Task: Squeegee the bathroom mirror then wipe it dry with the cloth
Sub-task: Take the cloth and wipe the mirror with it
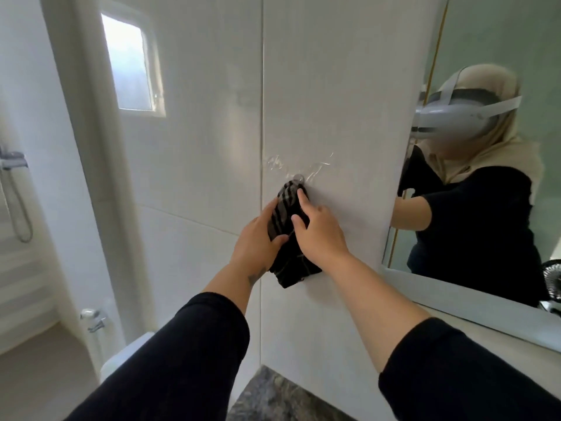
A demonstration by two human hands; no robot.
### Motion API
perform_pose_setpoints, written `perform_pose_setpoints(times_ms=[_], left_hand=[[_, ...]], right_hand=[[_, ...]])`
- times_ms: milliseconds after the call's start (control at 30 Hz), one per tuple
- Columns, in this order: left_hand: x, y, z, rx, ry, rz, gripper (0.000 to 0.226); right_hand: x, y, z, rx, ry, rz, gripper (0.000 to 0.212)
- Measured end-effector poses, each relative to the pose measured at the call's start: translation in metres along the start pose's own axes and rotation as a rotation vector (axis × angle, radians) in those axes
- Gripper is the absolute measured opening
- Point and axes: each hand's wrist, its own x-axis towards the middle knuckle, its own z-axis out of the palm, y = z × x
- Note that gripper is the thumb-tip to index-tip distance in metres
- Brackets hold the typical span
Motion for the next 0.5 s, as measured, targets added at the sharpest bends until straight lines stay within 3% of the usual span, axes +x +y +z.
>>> perform_pose_setpoints(times_ms=[200,500], left_hand=[[-0.006,0.019,-0.004,-0.143,0.095,0.038,0.073],[-0.007,0.126,-0.035,-0.248,0.157,0.352,0.065]], right_hand=[[0.000,-0.005,-0.009,0.266,0.004,-0.033,0.050],[-0.005,-0.060,-0.108,0.320,0.313,-0.223,0.055]])
